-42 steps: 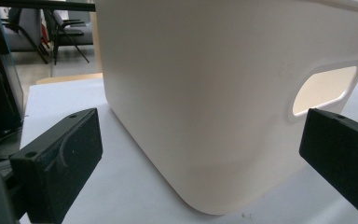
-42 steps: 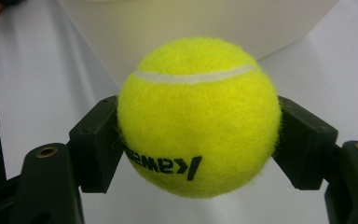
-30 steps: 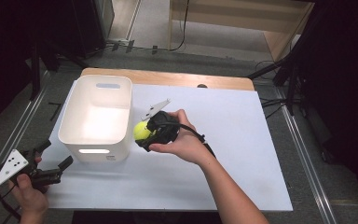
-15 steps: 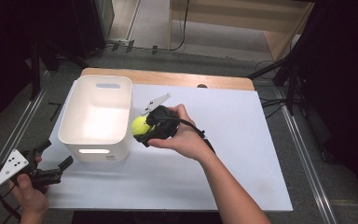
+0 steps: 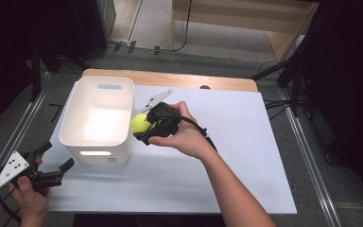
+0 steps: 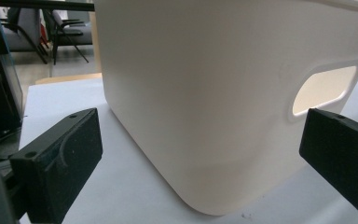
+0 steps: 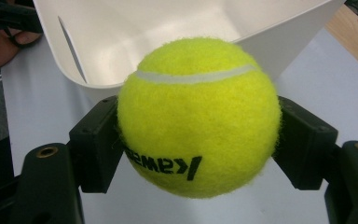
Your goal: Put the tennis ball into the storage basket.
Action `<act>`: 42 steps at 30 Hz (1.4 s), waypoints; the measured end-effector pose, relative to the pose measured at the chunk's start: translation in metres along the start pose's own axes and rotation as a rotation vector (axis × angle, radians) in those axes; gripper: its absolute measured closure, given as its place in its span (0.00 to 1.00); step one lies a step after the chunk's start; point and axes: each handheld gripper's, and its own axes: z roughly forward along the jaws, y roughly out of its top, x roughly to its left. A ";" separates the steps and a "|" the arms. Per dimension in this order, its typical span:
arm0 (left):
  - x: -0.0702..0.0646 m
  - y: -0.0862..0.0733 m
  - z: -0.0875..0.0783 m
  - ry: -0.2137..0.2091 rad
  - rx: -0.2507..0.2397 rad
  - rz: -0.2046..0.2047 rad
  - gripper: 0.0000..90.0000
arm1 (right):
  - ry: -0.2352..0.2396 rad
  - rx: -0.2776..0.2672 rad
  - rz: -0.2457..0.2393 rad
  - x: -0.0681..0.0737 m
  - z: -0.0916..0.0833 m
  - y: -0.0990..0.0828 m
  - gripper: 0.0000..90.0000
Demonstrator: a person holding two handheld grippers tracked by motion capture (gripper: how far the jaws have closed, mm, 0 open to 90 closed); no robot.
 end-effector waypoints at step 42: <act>0.001 0.000 0.000 -0.001 -0.007 -0.007 0.00 | 0.002 -0.017 -0.036 0.003 -0.001 0.025 0.27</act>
